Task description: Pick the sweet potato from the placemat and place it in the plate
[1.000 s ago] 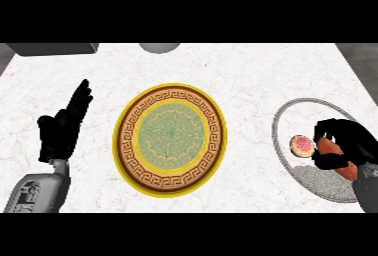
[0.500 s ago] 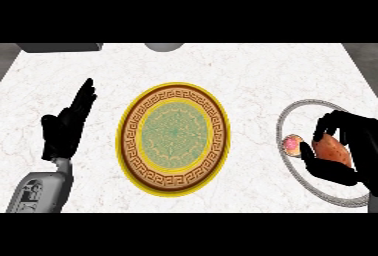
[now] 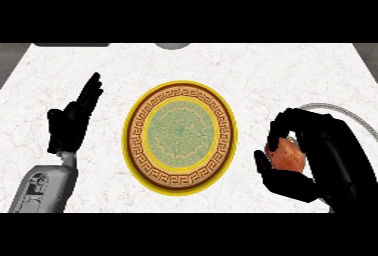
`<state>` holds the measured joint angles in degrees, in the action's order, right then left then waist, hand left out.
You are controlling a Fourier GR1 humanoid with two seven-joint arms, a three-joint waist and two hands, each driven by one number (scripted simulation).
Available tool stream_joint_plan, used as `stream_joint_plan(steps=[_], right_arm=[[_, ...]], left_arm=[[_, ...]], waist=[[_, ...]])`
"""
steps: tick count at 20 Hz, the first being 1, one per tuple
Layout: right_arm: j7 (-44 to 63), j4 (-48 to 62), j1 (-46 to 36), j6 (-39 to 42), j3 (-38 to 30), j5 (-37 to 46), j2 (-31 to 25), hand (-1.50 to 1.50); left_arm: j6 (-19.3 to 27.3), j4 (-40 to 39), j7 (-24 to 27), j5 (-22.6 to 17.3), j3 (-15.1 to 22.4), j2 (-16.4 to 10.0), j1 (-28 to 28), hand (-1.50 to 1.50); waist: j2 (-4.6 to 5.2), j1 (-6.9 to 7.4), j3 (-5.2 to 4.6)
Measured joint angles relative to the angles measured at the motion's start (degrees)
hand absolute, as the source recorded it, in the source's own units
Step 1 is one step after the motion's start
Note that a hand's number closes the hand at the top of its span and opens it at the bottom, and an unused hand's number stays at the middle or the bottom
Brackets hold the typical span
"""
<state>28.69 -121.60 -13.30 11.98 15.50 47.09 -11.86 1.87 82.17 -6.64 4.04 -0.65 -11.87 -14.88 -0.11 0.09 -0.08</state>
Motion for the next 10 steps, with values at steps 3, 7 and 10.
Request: stream_joint_plan(steps=[3,7,10], right_arm=[[3.5,4.9,-4.9,-0.4,4.0,2.5,5.3,1.5],[4.4,14.2,-10.6,-3.4,6.8,3.1,9.3,1.5],[5.7,21.8,-14.0,-7.8,10.2,3.1,10.6,1.5]], left_arm=[[0.5,0.4,0.8,0.8,0.5,0.7,1.0,0.0],[0.4,-1.4,0.7,0.9,0.0,1.1,-0.6,0.0],[0.0,-1.7,1.0,0.9,-0.5,0.9,-1.1,0.0]], waist=[[0.07,0.33,0.02],[0.19,0.43,0.04],[0.22,0.57,0.04]])
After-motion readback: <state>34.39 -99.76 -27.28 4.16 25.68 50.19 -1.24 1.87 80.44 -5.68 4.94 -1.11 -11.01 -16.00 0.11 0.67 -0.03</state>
